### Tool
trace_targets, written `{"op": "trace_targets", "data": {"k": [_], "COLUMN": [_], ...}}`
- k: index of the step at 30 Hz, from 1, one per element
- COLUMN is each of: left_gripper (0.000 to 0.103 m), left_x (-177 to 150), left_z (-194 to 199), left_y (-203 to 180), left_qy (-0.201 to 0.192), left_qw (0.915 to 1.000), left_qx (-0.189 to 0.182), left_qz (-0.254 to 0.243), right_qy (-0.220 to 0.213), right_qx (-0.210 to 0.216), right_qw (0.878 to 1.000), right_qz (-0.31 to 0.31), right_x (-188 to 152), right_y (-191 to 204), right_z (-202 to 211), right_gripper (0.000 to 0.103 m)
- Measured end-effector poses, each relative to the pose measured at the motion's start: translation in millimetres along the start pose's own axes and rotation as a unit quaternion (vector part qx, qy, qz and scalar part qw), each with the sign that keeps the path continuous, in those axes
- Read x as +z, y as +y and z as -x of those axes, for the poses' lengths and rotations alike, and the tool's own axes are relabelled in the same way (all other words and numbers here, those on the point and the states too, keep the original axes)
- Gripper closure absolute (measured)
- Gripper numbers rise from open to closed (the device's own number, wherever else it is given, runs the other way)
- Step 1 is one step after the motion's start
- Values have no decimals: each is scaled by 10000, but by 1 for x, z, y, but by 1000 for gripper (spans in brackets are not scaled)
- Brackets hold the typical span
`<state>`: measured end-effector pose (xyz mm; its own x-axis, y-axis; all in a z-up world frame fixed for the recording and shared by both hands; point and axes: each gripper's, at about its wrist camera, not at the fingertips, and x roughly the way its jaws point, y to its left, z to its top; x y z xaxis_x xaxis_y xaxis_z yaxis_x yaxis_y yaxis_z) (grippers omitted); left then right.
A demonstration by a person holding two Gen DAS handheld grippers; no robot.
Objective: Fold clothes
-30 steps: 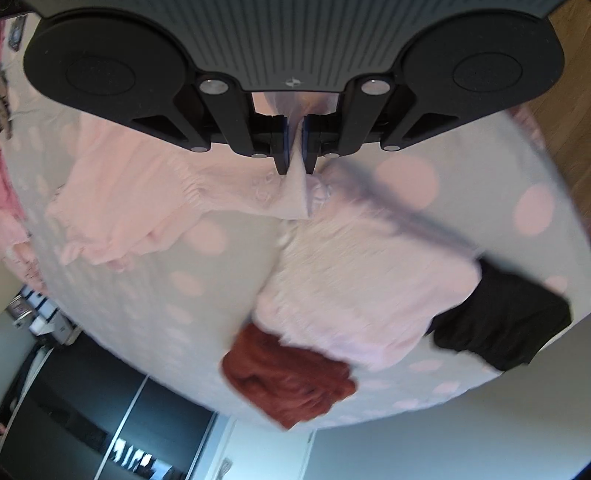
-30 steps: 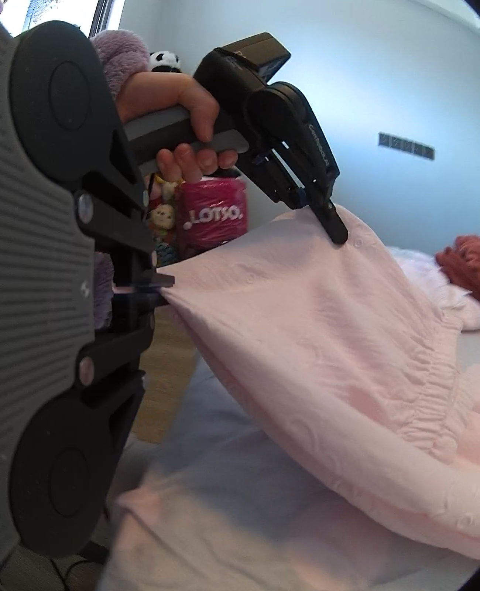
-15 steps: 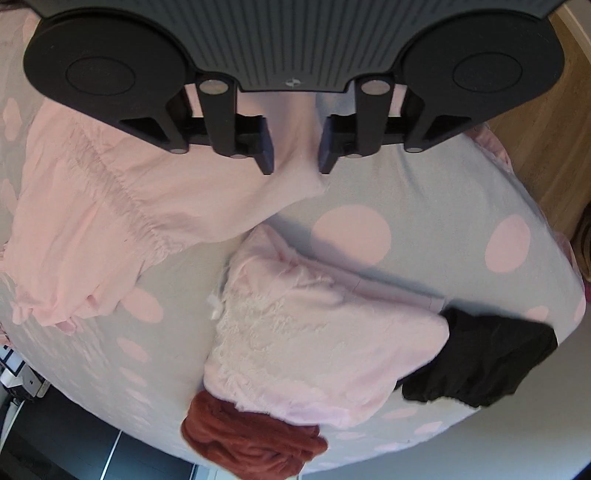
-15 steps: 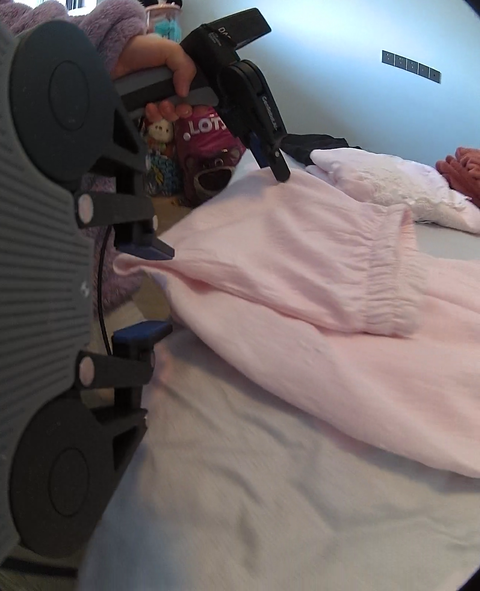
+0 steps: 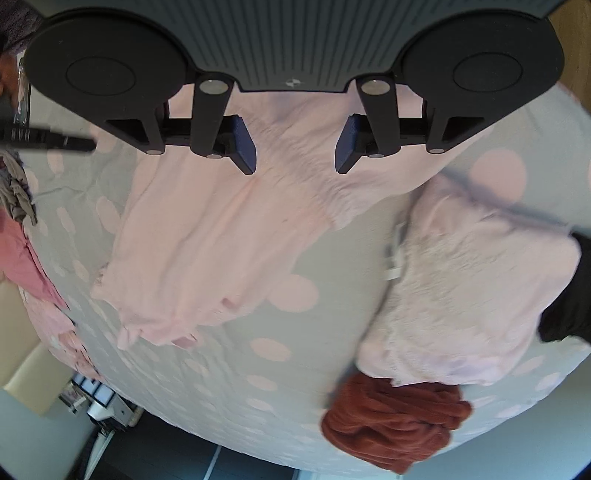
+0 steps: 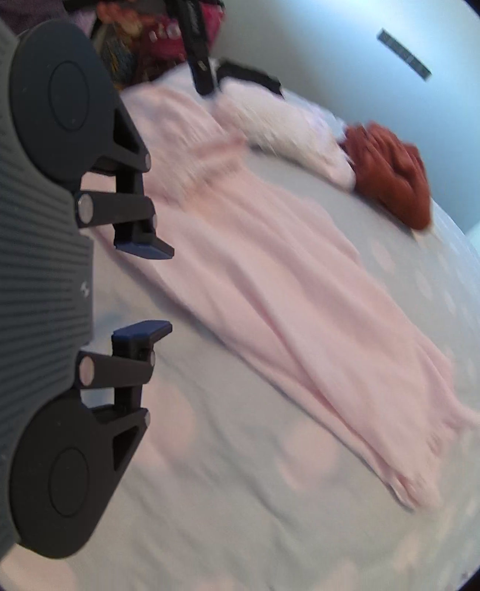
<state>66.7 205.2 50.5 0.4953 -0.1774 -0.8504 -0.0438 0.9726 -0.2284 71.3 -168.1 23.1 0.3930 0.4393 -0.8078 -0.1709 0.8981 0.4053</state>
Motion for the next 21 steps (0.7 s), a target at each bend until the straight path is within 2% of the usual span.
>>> {"op": "trace_targets", "data": {"k": [4,9,15,21], "left_gripper": [58,58,55,55], "left_x": [36,88,151,209], "left_z": [-26,-64,-125,-200], "left_y": [-24,-67,-128,-178], "left_qy": [12,-175,-655,-1092], "left_qw": [9988,9940,9794,9660], "left_qx": [-437,-827,-1109,-1413], "left_qz": [-205,-691,-1557,-1872], "right_qy": [-253,-547,-1066,-1394], "right_qx": [-499,-738,-857,-830], "right_qw": [9984,9951,9895,9841], "right_qz": [-97,-359,-468,-726], "right_x": [45,93,153,200], "right_y": [-52,-105,-142,-174], "right_z": [1,4,-4,-23], "right_gripper": [63,63,63,63]}}
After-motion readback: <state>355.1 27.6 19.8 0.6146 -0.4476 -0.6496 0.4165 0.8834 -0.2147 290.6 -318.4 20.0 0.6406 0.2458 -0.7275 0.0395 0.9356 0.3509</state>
